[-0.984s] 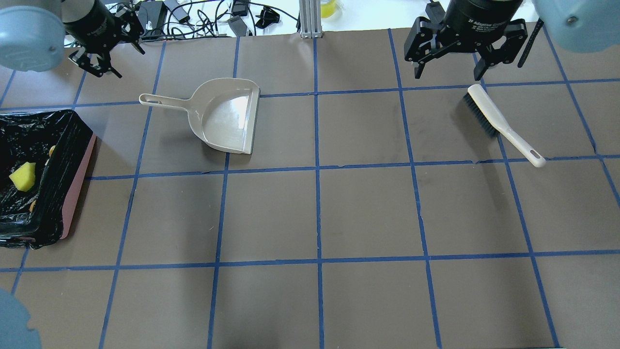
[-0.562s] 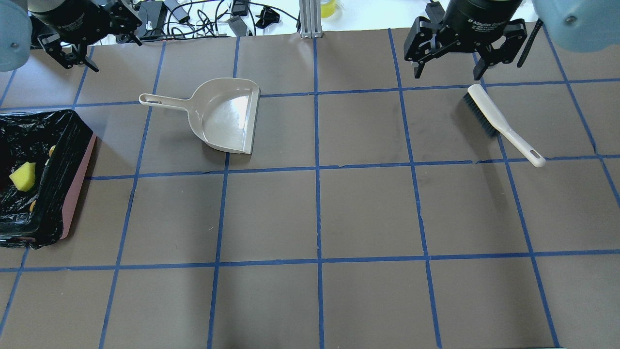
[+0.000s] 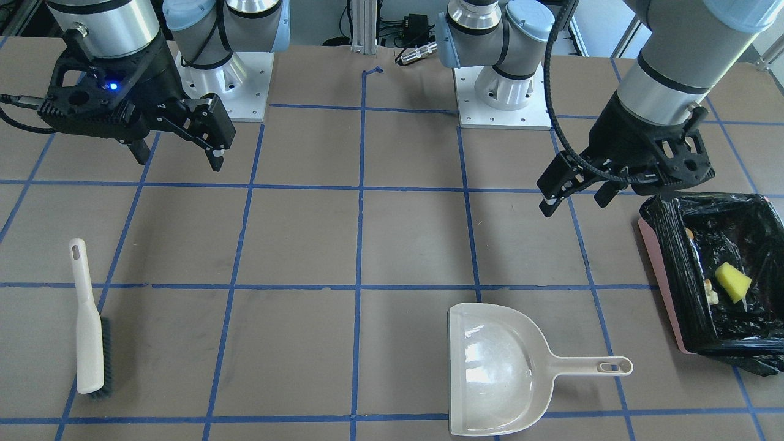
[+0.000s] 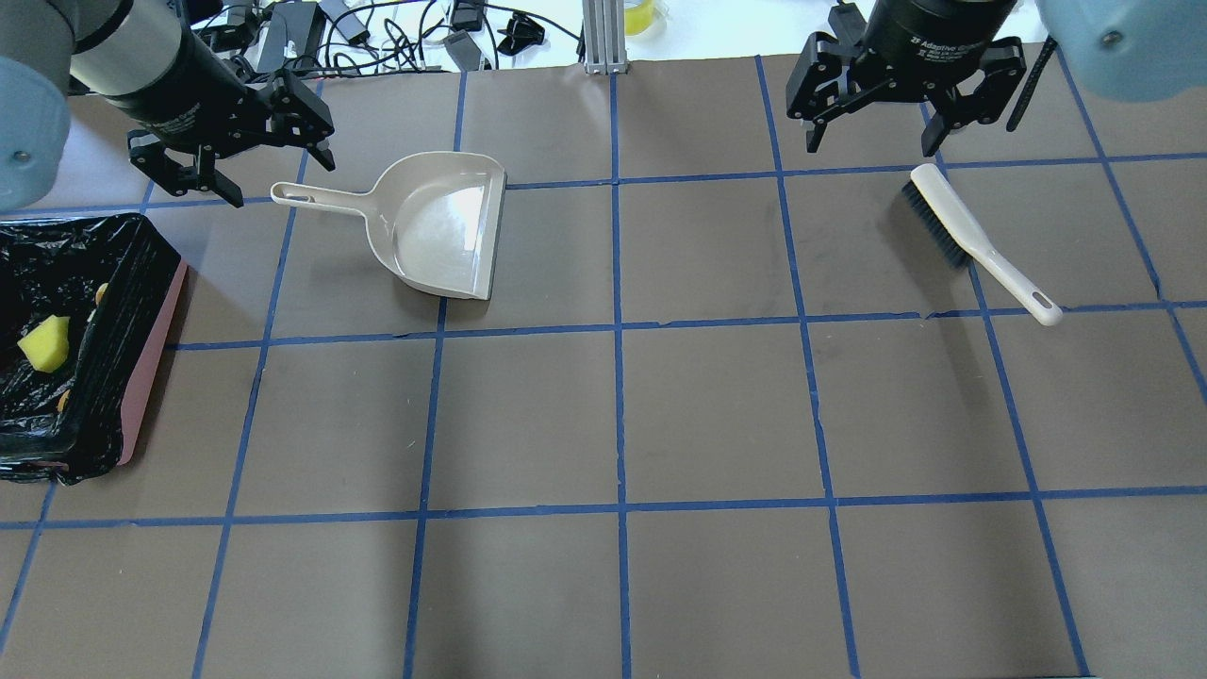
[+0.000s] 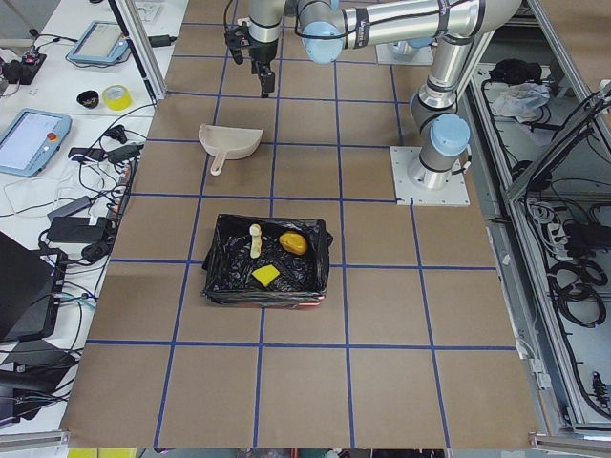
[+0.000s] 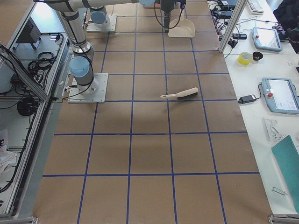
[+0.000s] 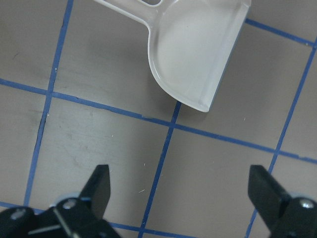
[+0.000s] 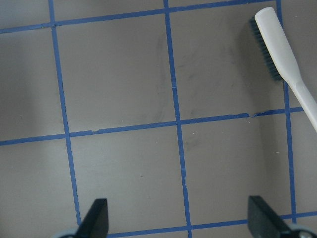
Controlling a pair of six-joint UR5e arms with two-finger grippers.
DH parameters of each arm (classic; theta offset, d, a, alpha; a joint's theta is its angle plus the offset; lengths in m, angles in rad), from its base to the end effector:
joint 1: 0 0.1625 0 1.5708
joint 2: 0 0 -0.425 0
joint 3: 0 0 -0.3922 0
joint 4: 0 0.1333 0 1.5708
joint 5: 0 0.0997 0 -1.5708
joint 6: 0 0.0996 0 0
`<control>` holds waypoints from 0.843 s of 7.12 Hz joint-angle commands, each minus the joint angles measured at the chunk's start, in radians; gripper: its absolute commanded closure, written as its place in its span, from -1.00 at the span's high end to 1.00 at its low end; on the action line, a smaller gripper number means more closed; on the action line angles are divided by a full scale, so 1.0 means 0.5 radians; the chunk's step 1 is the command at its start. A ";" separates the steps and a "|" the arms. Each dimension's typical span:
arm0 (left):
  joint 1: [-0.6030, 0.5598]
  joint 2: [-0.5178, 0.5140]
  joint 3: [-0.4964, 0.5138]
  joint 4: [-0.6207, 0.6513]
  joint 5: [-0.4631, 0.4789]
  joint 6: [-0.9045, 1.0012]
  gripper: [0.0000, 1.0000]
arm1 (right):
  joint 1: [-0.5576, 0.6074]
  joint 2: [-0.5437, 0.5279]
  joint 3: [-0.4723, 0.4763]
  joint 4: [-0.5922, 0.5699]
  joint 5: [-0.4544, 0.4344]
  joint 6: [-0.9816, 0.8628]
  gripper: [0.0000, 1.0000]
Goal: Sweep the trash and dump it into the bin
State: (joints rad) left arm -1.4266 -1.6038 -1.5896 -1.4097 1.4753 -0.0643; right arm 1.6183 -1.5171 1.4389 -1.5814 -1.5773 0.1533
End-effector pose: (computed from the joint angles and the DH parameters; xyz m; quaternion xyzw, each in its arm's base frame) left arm -0.0672 -0.5308 0.4793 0.1012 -0.9922 0.0564 0.0454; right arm 0.1573 -0.5151 0.5272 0.0530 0.9976 -0.0445 0.0012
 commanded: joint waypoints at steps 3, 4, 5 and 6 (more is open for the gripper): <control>-0.021 0.133 0.053 -0.371 0.157 0.362 1.00 | 0.000 0.000 0.003 0.015 -0.002 0.000 1.00; -0.046 0.161 0.056 -0.380 0.139 0.337 1.00 | 0.000 0.000 0.003 0.012 -0.002 0.000 1.00; -0.052 0.158 0.062 -0.402 0.148 0.328 1.00 | 0.000 0.000 0.003 0.012 0.001 0.000 1.00; -0.055 0.146 0.062 -0.402 0.142 0.328 1.00 | 0.000 0.003 0.003 0.012 0.001 -0.003 1.00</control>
State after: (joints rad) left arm -1.4505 -1.5280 -1.5598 -1.6057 1.5480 0.1025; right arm 1.6183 -1.5168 1.4404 -1.5754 -1.5775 0.1531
